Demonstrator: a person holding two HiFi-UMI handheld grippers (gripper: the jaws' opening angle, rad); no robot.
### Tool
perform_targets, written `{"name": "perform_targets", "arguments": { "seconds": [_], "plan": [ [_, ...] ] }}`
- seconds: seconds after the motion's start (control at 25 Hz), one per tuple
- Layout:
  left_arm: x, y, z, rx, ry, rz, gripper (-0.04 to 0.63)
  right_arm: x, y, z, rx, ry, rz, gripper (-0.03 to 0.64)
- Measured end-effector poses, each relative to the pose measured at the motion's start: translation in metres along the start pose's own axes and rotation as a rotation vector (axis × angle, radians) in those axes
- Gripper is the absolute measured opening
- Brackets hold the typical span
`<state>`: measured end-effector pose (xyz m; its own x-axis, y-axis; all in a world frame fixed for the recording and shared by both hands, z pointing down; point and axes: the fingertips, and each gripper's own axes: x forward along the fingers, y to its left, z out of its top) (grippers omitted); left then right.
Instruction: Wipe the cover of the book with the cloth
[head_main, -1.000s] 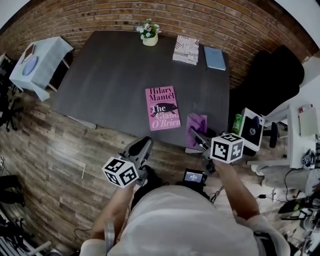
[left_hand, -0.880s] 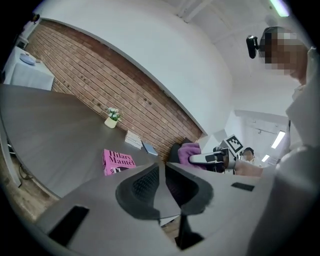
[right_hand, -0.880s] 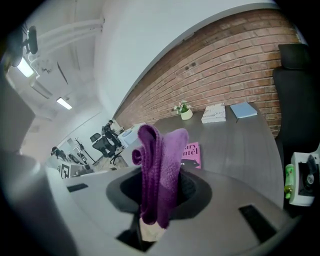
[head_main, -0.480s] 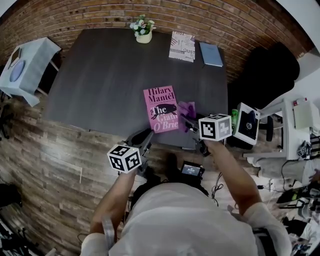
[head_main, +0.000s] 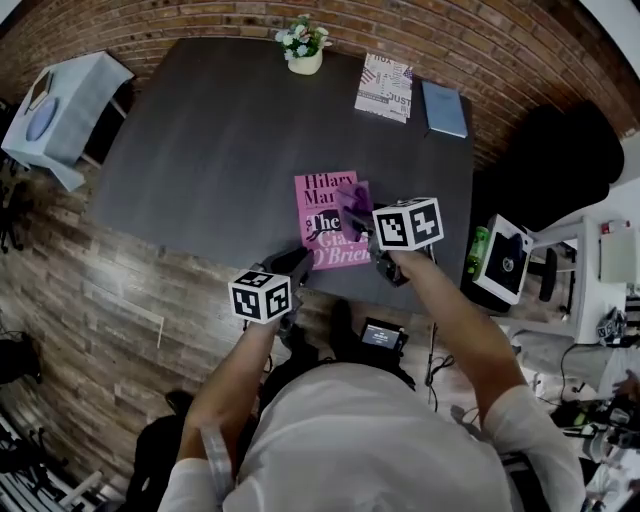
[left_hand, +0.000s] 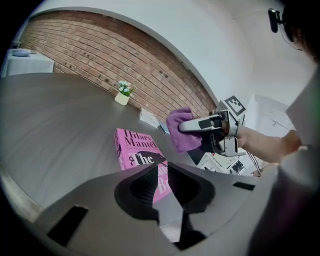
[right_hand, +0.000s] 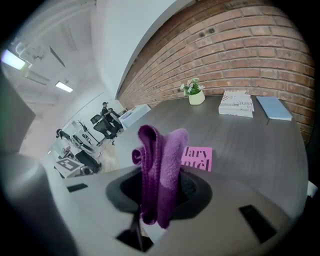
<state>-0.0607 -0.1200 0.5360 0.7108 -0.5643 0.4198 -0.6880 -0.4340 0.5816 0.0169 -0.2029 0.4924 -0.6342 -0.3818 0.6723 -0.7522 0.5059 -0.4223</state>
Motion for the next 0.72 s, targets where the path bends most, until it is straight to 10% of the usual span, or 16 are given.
{"name": "perform_targets", "arguments": {
  "seconds": [0.72],
  "plan": [
    [0.058,0.038,-0.042,0.037,0.272,0.117,0.012,0.131,-0.007,0.016,0.077,0.203,0.081,0.104]
  ]
}}
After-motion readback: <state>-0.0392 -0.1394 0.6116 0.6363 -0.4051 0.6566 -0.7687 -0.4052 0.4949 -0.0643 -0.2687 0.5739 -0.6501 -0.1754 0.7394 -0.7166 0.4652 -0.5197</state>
